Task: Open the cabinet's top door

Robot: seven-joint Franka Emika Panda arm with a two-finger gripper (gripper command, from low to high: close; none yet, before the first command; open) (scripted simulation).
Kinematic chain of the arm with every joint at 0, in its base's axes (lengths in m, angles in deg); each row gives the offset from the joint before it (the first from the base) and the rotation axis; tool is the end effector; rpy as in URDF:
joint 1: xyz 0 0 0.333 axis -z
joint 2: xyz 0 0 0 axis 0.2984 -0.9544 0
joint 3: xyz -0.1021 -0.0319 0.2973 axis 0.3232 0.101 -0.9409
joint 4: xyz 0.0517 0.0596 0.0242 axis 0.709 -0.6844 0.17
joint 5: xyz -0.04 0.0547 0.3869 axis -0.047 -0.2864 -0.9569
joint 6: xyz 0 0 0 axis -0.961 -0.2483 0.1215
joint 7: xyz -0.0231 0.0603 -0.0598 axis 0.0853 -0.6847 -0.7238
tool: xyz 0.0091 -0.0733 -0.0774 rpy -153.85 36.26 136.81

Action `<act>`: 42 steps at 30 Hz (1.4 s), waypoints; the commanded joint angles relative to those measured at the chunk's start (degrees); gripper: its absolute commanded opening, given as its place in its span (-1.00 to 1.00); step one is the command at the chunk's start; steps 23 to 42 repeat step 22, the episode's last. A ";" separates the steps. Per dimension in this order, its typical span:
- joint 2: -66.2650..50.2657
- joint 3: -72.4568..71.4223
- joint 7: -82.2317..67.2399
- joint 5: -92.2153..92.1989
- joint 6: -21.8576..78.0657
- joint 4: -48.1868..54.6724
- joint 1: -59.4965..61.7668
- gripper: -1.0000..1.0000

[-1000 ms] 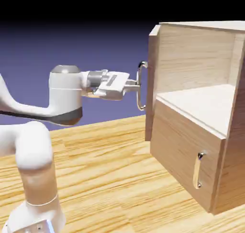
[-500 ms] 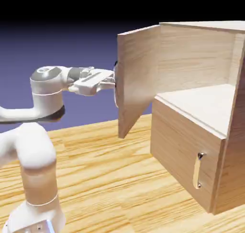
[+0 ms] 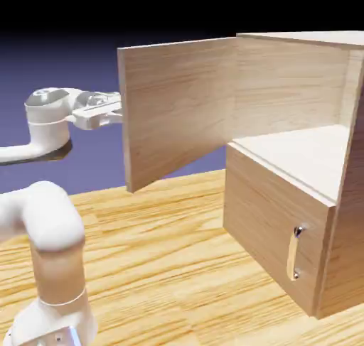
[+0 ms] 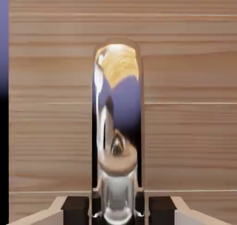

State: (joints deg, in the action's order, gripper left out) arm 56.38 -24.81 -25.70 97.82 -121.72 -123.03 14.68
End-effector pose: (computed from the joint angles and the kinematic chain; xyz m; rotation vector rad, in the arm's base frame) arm 0.1532 0.2129 0.5179 1.2707 0.9318 -0.2380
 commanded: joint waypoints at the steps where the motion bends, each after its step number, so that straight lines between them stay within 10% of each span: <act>1: -0.74 -1.71 0.03 -1.25 1.91 2.04 1.52 -1.00; 22: -3.66 -22.88 -4.49 -13.52 34.77 44.84 37.17 -1.00; 42: -3.66 -22.88 -4.49 -13.52 34.77 44.84 37.17 -1.00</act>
